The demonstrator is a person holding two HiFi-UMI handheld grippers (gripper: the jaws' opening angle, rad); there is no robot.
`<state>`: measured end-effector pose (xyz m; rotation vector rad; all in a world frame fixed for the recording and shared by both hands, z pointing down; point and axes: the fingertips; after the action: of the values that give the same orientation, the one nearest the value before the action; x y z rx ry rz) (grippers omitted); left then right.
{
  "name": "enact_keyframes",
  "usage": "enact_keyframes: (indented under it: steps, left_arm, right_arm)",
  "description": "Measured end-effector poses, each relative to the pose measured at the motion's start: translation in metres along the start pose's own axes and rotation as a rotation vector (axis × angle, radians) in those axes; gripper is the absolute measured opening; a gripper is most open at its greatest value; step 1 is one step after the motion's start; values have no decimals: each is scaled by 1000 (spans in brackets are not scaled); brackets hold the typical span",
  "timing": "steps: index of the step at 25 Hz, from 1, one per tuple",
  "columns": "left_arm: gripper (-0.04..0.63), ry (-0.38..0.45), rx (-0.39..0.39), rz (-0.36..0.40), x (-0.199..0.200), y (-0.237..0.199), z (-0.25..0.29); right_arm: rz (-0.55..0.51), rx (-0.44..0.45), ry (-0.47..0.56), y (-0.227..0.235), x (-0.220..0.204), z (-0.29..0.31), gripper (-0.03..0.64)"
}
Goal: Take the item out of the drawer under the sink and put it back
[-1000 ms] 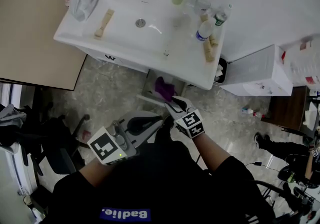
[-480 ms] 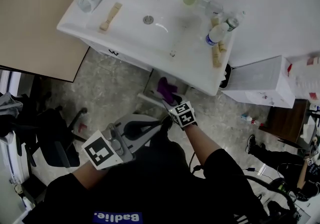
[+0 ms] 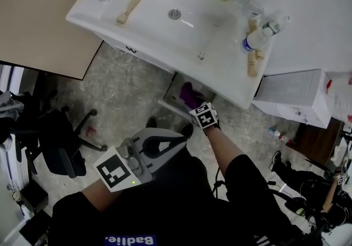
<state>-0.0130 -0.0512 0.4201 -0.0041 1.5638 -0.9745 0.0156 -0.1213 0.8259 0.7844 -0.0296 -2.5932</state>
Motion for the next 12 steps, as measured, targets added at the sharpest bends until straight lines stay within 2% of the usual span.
enact_keyframes:
  steps: [5,12]
  left_arm:
    - [-11,9,3,-6,-5,-10,-1]
    - [-11,-32,15,-18,-17,-27,-3]
  right_arm:
    - [21,-6,-70,16,-25,35,218]
    - [42,-14,-120,33,-41,69,219]
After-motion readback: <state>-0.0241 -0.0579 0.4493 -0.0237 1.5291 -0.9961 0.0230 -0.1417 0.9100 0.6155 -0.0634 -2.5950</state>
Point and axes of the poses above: the fingertips, and each gripper's own axes: z forward along the fingers, y to its right, x out of its top, and after that the axes turned 11 degrees about -z, right-handed
